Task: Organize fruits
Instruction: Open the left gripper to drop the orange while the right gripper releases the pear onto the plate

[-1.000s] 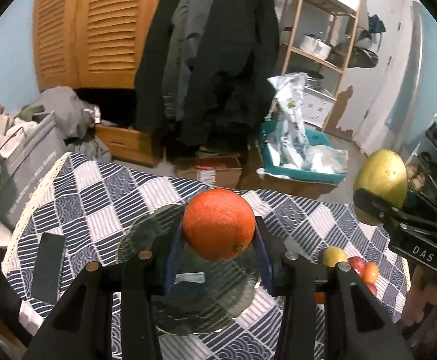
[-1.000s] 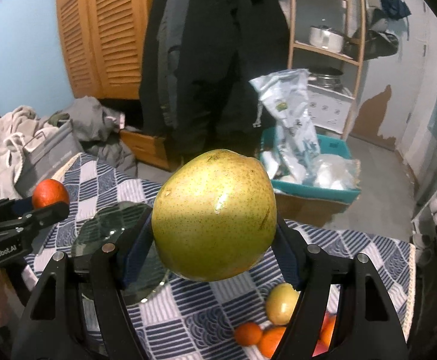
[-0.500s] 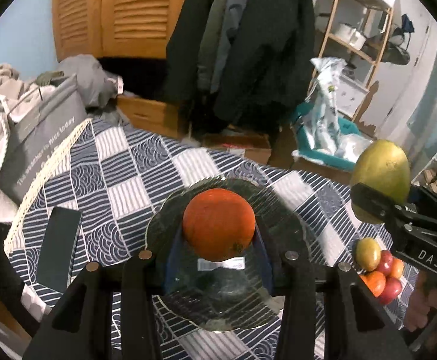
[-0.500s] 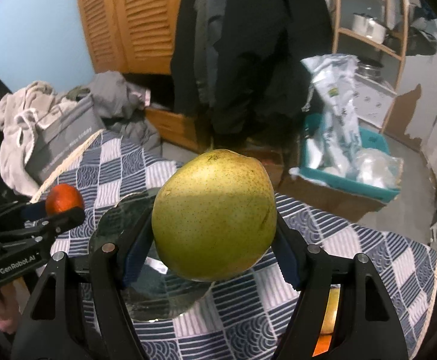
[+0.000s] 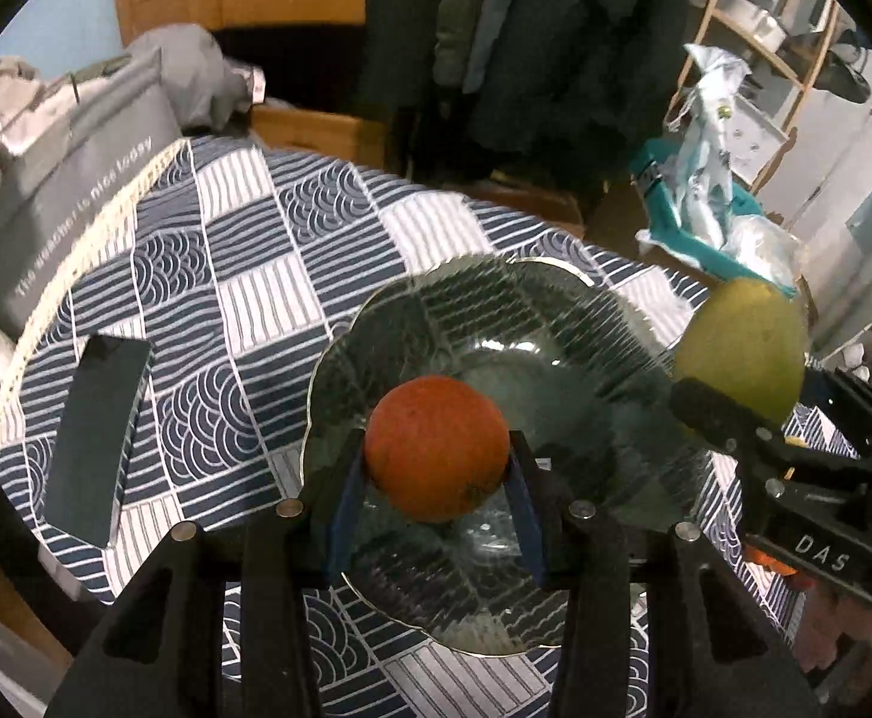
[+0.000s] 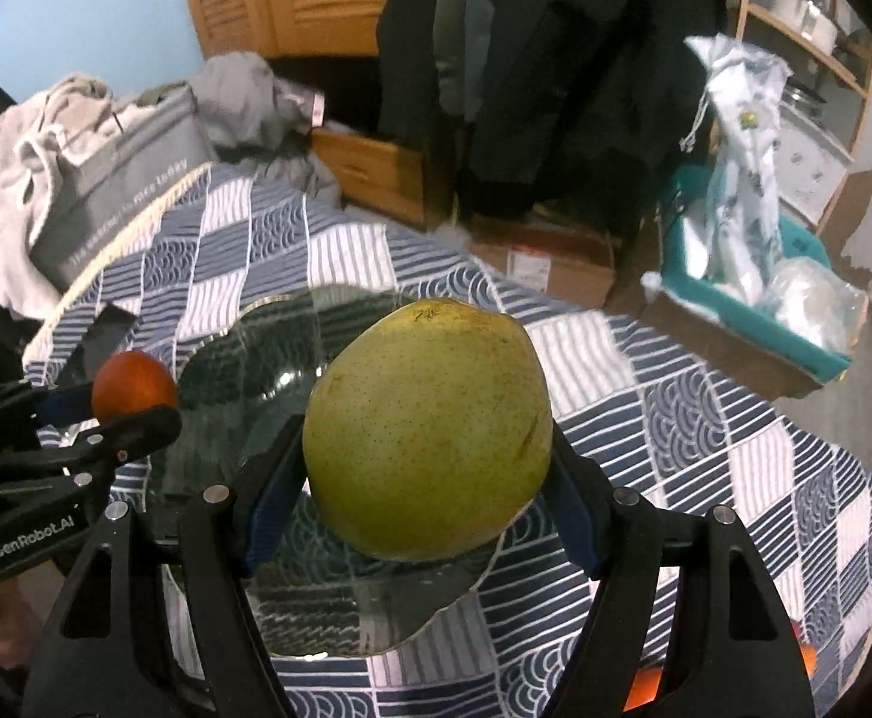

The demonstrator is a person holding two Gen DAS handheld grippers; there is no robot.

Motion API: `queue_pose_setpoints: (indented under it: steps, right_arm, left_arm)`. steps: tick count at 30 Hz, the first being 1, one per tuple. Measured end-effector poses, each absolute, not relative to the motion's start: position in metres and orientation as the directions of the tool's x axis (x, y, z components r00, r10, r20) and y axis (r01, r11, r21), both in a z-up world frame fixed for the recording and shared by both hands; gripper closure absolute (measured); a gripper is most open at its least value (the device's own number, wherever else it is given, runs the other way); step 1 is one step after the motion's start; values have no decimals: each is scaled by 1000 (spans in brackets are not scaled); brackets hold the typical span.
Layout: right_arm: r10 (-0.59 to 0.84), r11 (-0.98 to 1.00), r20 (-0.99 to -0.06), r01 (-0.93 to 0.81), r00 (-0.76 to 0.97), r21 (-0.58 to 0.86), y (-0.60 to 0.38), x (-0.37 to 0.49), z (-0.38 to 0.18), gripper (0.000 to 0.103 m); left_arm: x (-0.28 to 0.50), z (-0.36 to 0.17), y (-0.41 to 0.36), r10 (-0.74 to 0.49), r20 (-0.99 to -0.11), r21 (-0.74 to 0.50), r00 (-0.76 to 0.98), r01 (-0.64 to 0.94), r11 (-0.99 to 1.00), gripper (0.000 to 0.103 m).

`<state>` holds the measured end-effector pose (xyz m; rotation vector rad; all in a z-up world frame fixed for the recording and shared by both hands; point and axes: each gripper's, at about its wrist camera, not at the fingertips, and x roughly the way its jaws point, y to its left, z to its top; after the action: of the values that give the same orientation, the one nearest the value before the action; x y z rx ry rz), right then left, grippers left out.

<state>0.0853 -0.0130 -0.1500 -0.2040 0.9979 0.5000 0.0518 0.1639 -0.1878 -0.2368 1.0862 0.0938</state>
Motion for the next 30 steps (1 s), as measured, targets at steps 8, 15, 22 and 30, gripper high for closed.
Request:
queue_pose_setpoints:
  steps: [8,15,22,30]
  right_arm:
    - [281,858,-890,-509,358,66,-5,86,-189,29]
    - [274,856,-904,-512,327,74,-6,86,-201,29]
    - [292,858,-909,-501,299,110,-9,88,-205,29]
    - [297,856,-914,-501,275,128,-10,89,-209,28]
  left_arm:
    - [55,-207,164,-36,-909,-125,416,-189,974,58]
    - [57,-219,163,-37,-929,-114,368,-190,975,58]
    - [58,-221,158,-22,-933,-92,359,-181,979,41]
    - [57,-214,155,2,-931,-63,365,-166,984,35]
